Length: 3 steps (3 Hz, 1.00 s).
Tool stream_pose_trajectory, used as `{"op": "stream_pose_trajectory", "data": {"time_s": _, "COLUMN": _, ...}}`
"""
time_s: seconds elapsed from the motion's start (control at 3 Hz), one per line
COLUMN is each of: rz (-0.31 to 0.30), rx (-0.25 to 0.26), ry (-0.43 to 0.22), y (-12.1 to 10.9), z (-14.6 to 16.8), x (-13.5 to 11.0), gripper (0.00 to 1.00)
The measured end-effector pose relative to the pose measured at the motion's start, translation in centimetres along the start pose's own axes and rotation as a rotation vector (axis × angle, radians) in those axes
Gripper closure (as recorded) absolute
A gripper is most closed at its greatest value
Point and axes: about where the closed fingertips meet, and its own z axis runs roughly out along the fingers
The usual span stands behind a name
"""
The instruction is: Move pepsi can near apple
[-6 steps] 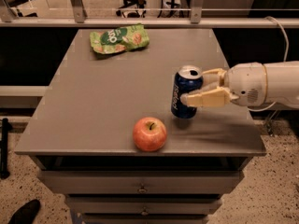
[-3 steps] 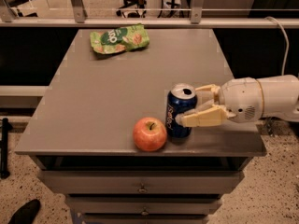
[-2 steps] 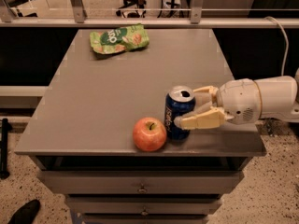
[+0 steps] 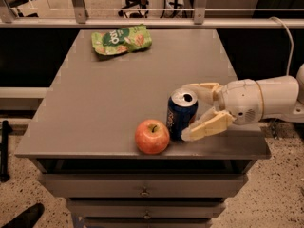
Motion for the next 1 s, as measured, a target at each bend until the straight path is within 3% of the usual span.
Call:
{"op": "stream_pose_trajectory", "data": {"time_s": 0.33, "rz": -0.026, "rx": 0.009, "ry": 0.008, "y": -0.7, "z": -1.1, "x": -0.3, "gripper": 0.00}}
{"op": "stream_pose_trajectory", "data": {"time_s": 1.0, "rz": -0.163, "rx": 0.108, "ry": 0.036, "y": -4.5, "z": -9.9, "x": -2.9, "gripper": 0.00}}
